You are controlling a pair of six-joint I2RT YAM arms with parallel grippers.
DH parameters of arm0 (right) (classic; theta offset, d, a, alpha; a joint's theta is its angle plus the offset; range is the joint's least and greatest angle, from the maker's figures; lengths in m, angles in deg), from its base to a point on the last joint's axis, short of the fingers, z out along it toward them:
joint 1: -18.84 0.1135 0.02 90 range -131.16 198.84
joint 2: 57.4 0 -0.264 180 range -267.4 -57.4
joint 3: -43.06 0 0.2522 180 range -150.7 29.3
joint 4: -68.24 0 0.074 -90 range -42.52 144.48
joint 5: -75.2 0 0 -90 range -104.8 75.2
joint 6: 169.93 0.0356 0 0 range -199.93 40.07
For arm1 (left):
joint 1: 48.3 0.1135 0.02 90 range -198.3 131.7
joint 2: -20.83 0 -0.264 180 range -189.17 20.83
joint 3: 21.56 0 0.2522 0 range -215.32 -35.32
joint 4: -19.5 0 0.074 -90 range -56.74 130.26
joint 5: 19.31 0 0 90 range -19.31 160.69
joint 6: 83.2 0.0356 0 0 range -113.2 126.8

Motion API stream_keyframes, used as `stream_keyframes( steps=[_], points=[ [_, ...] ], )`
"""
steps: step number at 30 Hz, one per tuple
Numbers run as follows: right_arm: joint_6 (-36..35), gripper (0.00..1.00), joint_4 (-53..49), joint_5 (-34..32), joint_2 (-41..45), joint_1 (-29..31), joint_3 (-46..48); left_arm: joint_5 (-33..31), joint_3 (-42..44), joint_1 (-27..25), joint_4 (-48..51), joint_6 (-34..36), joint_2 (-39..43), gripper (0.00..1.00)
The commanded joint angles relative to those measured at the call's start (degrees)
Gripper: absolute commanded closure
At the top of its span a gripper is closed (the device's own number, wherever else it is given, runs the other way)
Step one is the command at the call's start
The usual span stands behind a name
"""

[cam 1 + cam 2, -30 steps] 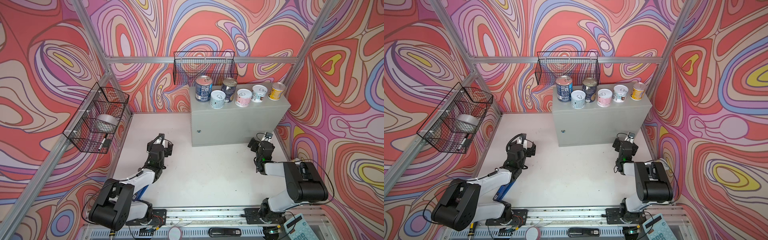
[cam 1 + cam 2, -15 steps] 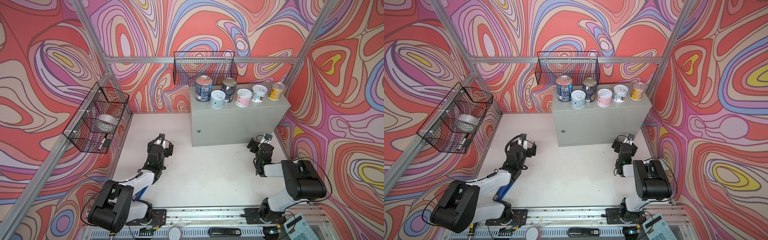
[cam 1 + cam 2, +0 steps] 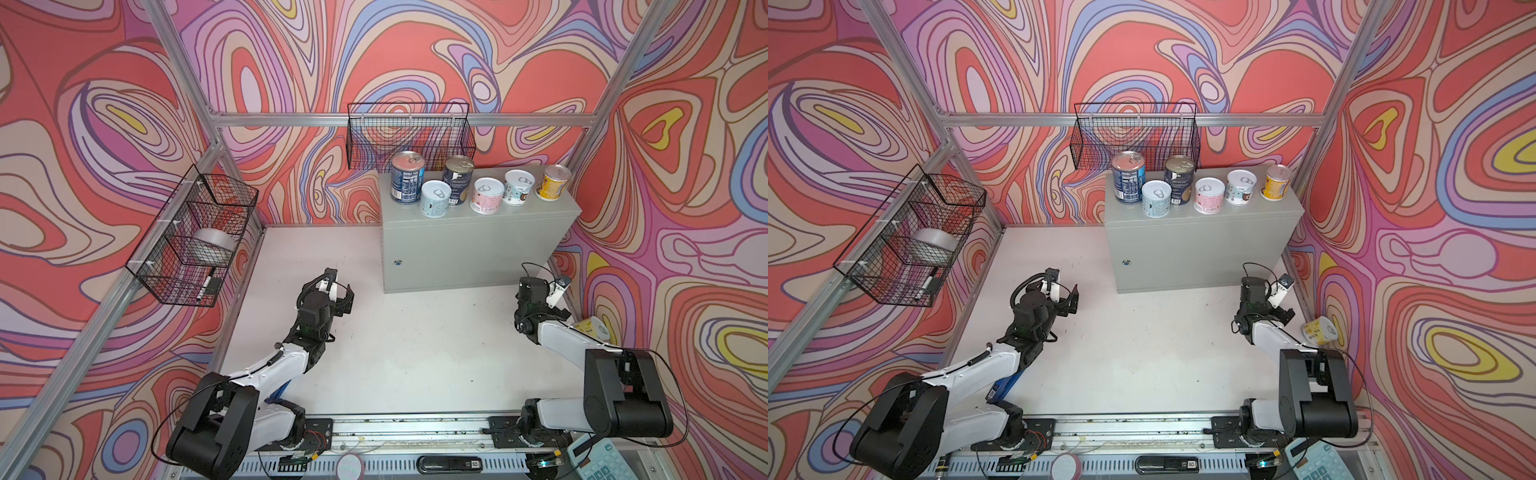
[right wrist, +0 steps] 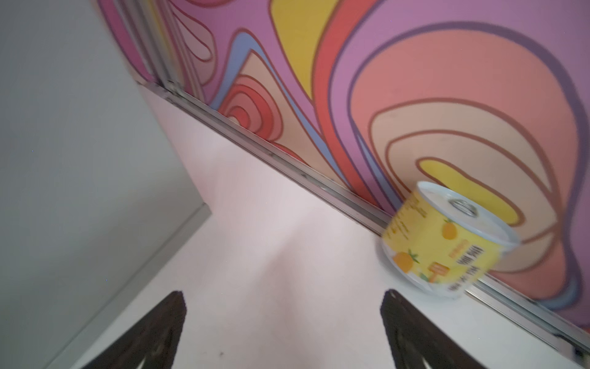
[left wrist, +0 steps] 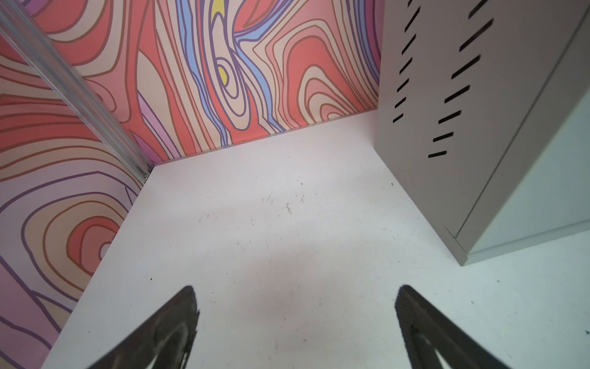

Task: Place and organize the canned foods onto the counter
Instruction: 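Grasp the tipped yellow can by the wall with the right gripper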

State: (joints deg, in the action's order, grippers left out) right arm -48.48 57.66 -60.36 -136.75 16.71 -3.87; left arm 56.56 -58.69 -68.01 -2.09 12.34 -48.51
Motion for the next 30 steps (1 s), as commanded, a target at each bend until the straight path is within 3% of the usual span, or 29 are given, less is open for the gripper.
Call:
stream_keyframes(
  steps=[1,7,13,16,20,24,30],
  points=[
    [9.51,0.01,-15.25,-9.63,-0.98,-0.07,-2.73,0.57,-1.3,-0.73,2.51,-0.96,0.87,0.0],
    [9.91,0.01,-13.41,-10.23,2.76,-2.05,0.33,0.94,-1.93,-3.29,3.6,-0.99,1.24,0.0],
    [3.21,0.02,-7.06,-6.22,11.54,-7.43,5.59,0.67,-5.2,-8.23,8.23,-2.5,3.66,0.0],
    [1.22,0.01,-3.98,-0.58,14.19,-12.35,7.55,2.61,-5.62,-9.72,8.37,-5.13,3.87,0.0],
    [2.89,0.02,-4.5,5.1,12.33,-17.55,6.52,4.48,-9.95,-11.73,10.71,-7.55,3.47,0.0],
    [4.47,0.02,-6.38,5.15,8.77,-18.01,4.16,4.71,-11.43,-14.18,12.65,-7.82,2.74,0.0],
    [5.01,0.03,-2.7,11.16,9.21,-22.22,7.06,5.12,-12.57,-15.52,15.05,-8.96,2.04,0.0]
  ],
)
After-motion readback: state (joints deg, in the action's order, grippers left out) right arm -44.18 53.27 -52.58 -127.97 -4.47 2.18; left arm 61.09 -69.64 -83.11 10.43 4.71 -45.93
